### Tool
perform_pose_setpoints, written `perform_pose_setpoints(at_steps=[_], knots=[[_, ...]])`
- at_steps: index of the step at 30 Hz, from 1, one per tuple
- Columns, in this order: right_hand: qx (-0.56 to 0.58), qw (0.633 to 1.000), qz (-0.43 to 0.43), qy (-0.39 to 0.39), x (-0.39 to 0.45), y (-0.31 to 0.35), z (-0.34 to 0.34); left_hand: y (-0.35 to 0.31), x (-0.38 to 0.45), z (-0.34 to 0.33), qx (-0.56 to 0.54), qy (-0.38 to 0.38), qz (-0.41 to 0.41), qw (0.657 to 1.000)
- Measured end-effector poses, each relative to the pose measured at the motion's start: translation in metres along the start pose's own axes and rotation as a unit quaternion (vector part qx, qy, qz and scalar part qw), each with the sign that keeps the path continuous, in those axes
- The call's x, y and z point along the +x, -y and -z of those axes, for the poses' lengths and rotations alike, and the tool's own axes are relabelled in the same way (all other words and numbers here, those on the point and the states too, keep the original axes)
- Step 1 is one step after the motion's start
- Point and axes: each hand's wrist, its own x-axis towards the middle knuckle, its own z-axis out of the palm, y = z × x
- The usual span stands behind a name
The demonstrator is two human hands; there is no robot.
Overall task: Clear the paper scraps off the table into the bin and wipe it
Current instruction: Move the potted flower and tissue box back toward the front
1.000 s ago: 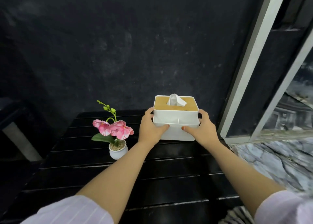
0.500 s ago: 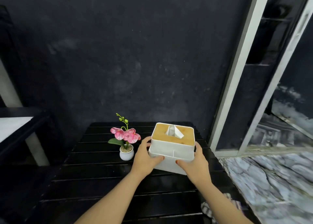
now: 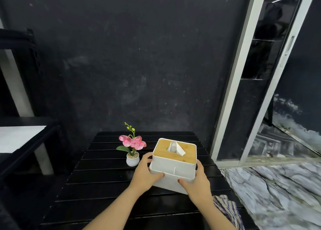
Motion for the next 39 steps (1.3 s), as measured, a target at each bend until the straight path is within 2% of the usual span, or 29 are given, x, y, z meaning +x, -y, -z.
perform_pose_setpoints(at_steps=[6, 10, 29, 39], knots=[[0.006, 1.000, 0.024, 0.007, -0.002, 0.003, 0.002, 0.000, -0.001, 0.003, 0.031, 0.007, 0.012, 0.999], [0.017, 1.000, 0.010, 0.011, -0.001, 0.003, 0.000, 0.004, 0.000, 0.002, 0.034, 0.006, 0.011, 0.999], [-0.029, 0.997, -0.006, 0.071, 0.057, -0.005, 0.001, 0.019, 0.039, -0.026, 0.008, -0.105, 0.001, 0.994], [-0.023, 0.995, 0.023, 0.090, 0.090, -0.010, -0.009, 0.028, 0.063, -0.026, -0.016, -0.133, -0.014, 0.991]])
